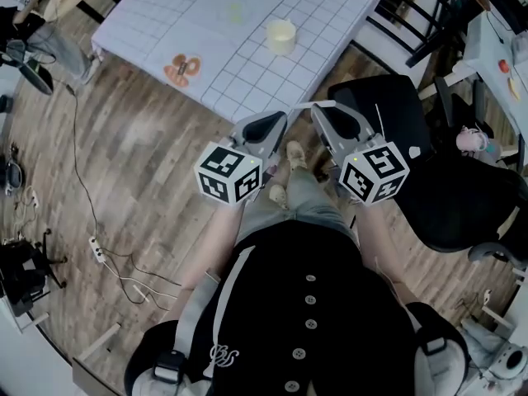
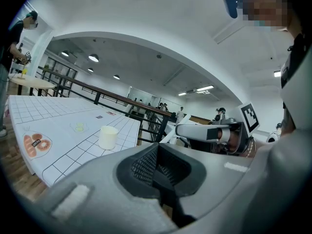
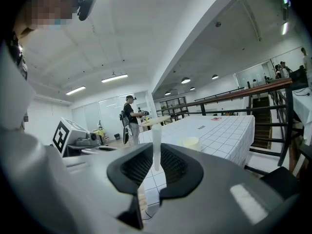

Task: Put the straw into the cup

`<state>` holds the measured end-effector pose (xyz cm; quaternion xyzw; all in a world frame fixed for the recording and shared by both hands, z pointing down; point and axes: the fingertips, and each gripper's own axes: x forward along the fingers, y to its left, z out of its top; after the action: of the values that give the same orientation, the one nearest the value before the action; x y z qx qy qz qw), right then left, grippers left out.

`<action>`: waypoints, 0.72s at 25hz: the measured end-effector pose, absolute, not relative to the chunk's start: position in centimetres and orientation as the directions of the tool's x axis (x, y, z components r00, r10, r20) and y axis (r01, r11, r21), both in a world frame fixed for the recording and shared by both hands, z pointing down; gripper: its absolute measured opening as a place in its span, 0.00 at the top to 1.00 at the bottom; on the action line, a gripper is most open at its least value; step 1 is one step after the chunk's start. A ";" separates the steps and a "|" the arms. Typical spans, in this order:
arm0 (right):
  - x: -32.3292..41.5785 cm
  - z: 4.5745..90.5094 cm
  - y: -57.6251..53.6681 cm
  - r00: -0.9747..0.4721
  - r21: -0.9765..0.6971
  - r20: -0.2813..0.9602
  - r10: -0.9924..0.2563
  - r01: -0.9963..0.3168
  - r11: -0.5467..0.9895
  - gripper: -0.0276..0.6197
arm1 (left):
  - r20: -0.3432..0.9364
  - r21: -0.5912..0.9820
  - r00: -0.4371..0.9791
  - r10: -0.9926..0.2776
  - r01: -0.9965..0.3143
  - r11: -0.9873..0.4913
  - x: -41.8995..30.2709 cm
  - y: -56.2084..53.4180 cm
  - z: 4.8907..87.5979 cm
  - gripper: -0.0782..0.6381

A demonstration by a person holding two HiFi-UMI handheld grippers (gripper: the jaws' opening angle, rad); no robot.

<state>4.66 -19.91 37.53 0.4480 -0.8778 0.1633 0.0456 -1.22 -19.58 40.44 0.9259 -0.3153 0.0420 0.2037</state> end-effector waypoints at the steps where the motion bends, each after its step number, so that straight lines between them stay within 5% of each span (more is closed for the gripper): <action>1: 4.7 37.6 -20.4 -0.598 -0.246 0.227 -0.769 -0.799 0.548 0.89 | 0.208 0.348 0.796 -0.569 -0.604 -0.717 -1.1 -20.1 40.5 0.89; 18: 5.4 38.7 -34.9 -0.681 -0.252 0.280 -0.676 -0.732 0.633 0.89 | 0.225 0.381 0.705 -0.673 -0.699 -0.605 -1.3 -33.5 41.1 0.89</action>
<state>5.44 -34.94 38.73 0.3911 -0.9001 0.1745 0.0799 -1.26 -33.55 41.11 0.8954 -0.3830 0.0293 0.2253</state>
